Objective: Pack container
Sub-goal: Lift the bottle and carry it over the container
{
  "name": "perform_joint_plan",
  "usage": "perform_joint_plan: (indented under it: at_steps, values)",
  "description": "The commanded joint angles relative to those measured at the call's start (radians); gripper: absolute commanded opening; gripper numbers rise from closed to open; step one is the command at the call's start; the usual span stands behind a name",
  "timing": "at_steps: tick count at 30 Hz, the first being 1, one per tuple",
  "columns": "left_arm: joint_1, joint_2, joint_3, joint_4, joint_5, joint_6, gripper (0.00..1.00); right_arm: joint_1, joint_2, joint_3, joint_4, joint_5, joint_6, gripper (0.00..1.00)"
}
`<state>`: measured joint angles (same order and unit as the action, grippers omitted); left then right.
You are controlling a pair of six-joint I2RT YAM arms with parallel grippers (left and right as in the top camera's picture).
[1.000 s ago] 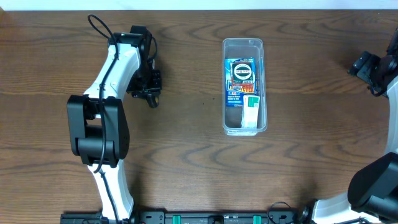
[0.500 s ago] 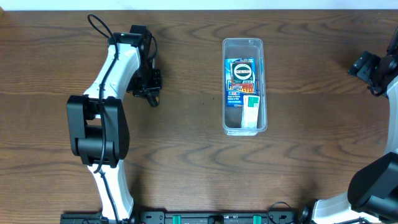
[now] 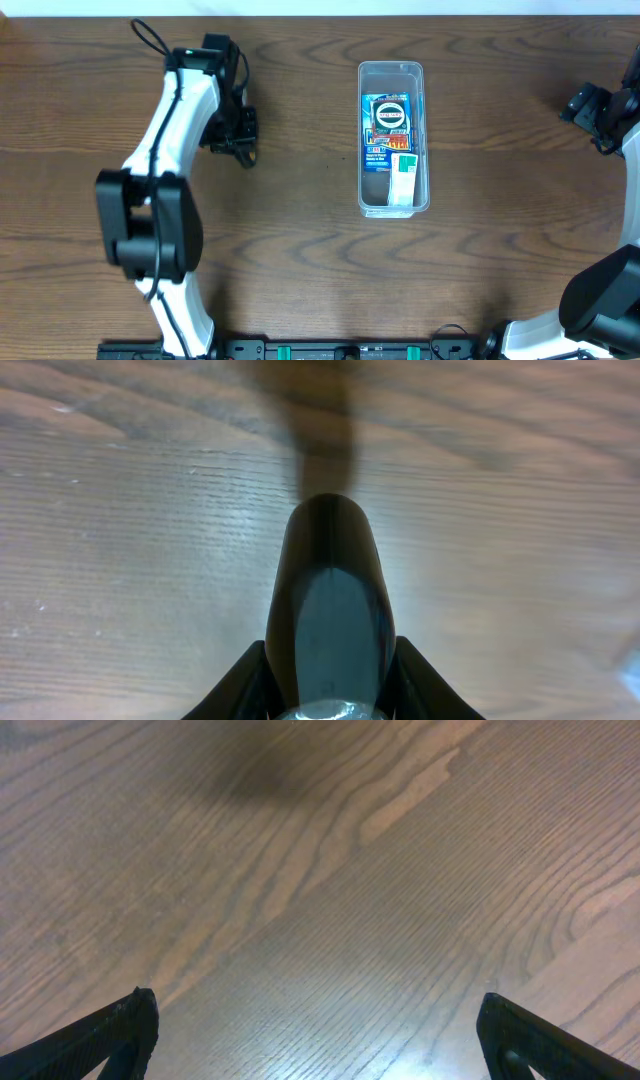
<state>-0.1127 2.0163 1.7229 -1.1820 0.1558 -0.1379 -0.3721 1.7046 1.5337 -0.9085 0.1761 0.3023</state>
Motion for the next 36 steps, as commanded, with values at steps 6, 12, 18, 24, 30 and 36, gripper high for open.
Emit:
perform_joint_plan:
  at_steps: [6,12,18,24,30,36]
  values:
    - [-0.1,-0.284,0.05,-0.01,0.181,-0.018,0.29,-0.006,0.008,-0.005,-0.001,0.007,-0.011,0.99]
    - [-0.262,-0.41,0.05,0.006,0.173,-0.114,0.29,-0.006,0.008,-0.005,-0.001,0.007,-0.011,0.99]
    - [-0.419,-0.4,0.048,0.053,0.16,-0.278,0.29,-0.006,0.008,-0.005,-0.001,0.007,-0.011,0.99]
    - [-0.542,-0.347,0.048,0.131,0.062,-0.387,0.29,-0.006,0.008,-0.005,-0.001,0.007,-0.011,0.99]
    - [-0.614,-0.27,0.048,0.16,-0.079,-0.48,0.29,-0.006,0.008,-0.005,-0.001,0.007,-0.011,0.99]
    - [-0.635,-0.171,0.048,0.189,-0.097,-0.502,0.29,-0.006,0.008,-0.005,-0.001,0.007,-0.011,0.99]
